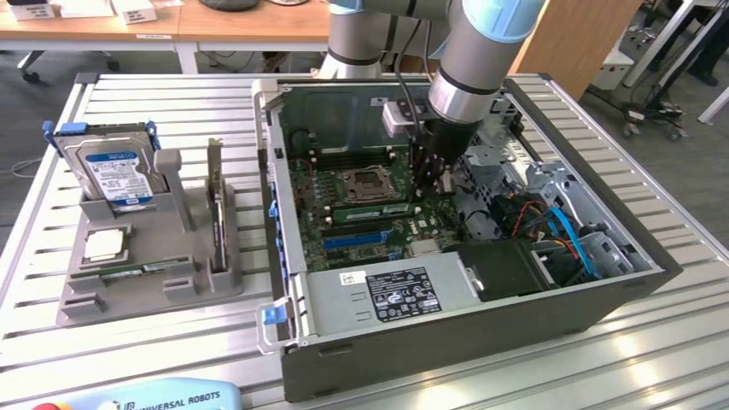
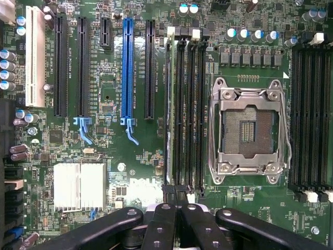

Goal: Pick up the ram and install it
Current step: 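Press down the ram until it locks into place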

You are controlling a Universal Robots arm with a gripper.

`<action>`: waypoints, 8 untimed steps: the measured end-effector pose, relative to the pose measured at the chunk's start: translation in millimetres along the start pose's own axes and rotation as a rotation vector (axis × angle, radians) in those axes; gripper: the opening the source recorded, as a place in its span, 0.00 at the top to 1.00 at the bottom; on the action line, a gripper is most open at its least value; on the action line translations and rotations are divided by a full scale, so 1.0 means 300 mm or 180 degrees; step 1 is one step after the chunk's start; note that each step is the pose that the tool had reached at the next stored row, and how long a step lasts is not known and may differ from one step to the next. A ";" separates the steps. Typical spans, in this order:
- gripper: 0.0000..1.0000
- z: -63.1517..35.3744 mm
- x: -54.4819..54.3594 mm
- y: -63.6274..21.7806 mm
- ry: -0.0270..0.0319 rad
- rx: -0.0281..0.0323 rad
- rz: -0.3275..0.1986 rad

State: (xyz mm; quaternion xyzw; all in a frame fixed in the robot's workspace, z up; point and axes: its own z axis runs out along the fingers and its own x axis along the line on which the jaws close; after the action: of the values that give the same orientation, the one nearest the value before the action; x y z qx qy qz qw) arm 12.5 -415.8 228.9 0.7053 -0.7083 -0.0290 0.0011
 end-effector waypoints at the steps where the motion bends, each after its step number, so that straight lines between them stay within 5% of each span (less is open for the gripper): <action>1: 0.90 0.000 0.000 0.000 0.0000 0.0000 0.0000; 8: 0.90 0.005 0.000 0.000 0.0000 0.0000 0.0000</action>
State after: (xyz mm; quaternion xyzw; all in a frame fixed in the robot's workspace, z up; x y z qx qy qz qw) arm 12.5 -415.8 227.4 0.7053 -0.7084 -0.0291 0.0010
